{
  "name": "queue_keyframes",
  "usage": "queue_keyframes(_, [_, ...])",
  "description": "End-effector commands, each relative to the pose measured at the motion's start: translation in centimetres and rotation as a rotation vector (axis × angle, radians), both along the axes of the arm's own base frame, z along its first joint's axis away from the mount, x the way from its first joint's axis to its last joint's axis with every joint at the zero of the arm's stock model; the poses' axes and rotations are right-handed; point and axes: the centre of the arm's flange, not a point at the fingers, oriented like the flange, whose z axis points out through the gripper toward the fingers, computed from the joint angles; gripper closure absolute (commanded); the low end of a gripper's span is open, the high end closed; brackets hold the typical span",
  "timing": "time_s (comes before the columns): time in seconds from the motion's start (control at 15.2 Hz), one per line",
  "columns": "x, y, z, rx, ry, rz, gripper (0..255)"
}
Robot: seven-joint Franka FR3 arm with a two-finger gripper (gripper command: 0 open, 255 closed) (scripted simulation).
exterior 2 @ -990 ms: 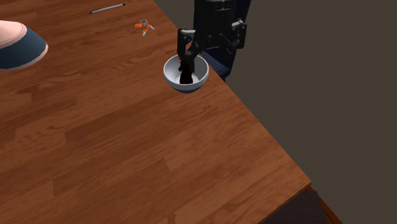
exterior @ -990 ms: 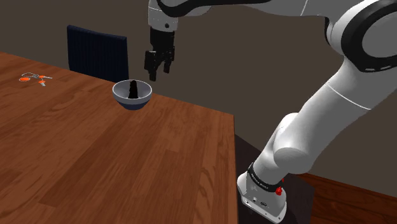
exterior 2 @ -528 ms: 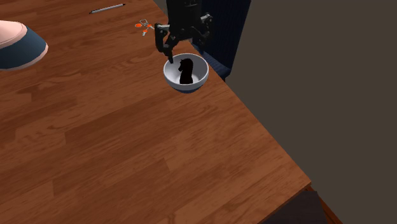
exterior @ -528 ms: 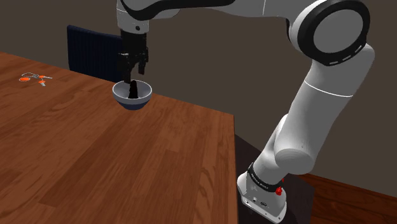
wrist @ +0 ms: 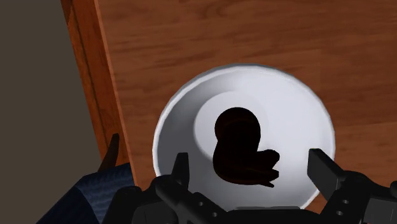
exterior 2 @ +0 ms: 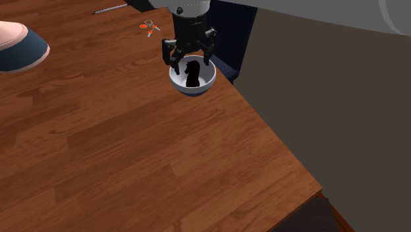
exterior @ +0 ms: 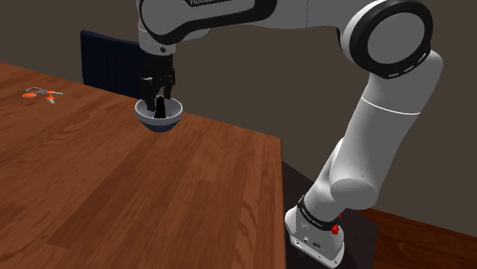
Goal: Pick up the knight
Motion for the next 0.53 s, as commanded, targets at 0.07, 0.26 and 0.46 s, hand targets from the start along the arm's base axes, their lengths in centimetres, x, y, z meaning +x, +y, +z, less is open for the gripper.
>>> queue_keyframes(0.07, [-0.01,-0.03,-0.3,0.0,-0.001,0.0,255])
queue_keyframes(0.26, [0.0,-0.02,-0.32,0.0,-0.001,0.0,255])
queue_keyframes(0.46, [-0.01,0.0,-0.31,0.0,-0.001,0.0,255])
